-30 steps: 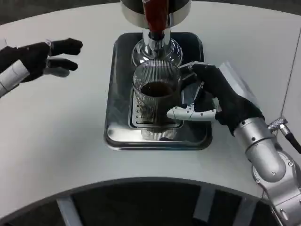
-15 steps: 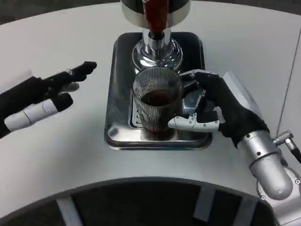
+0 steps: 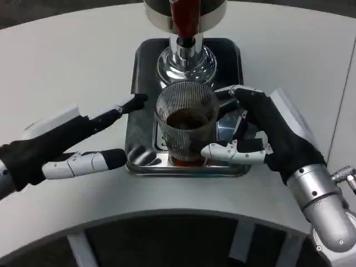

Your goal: Grasp the cup under the faucet to collect the drink, then remove the cup.

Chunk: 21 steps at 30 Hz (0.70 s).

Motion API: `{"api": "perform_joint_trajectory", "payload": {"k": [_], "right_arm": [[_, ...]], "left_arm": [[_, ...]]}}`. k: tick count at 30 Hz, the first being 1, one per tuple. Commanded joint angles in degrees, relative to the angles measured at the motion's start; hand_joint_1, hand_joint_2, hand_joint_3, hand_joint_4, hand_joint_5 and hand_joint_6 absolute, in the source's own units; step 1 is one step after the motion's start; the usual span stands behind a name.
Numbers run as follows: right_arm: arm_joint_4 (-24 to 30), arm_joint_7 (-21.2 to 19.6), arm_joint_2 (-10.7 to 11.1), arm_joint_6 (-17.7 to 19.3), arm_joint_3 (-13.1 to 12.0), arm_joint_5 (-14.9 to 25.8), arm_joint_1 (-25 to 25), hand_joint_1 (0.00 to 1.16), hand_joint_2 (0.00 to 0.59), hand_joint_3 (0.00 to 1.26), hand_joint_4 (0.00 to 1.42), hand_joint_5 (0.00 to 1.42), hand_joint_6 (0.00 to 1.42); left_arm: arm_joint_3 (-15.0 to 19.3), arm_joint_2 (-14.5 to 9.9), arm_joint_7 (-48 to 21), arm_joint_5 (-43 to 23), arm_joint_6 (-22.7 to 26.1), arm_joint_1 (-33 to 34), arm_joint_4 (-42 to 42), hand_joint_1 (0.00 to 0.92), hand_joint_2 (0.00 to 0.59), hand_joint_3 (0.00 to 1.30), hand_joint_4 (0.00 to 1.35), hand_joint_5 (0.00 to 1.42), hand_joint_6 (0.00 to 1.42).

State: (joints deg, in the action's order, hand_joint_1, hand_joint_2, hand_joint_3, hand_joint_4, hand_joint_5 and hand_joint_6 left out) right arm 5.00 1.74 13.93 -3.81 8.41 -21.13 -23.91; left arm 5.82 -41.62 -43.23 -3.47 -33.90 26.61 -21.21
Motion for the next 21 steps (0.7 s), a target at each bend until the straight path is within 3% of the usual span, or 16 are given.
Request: {"api": "perform_joint_trajectory", "payload": {"k": [1,21], "right_arm": [[3.97,0.5,-0.65,-0.32,-0.08,0.08,1.43,0.98,0.269,0.9,1.02,1.12,1.22],[11.14,3.99,-0.33,-2.37,0.93,-0.06,5.99,0.98,0.259,0.9,1.02,1.12,1.25]], "left_arm": [[-0.9,0.48,1.79,1.78,-1.47,-2.44,1.71,0.0,0.071,0.0,0.0,0.0,0.0],[-0.63,1.28,8.95,5.16,-2.4,-10.14,8.99,0.0,0.066,0.0,0.0,0.0,0.0]]}}
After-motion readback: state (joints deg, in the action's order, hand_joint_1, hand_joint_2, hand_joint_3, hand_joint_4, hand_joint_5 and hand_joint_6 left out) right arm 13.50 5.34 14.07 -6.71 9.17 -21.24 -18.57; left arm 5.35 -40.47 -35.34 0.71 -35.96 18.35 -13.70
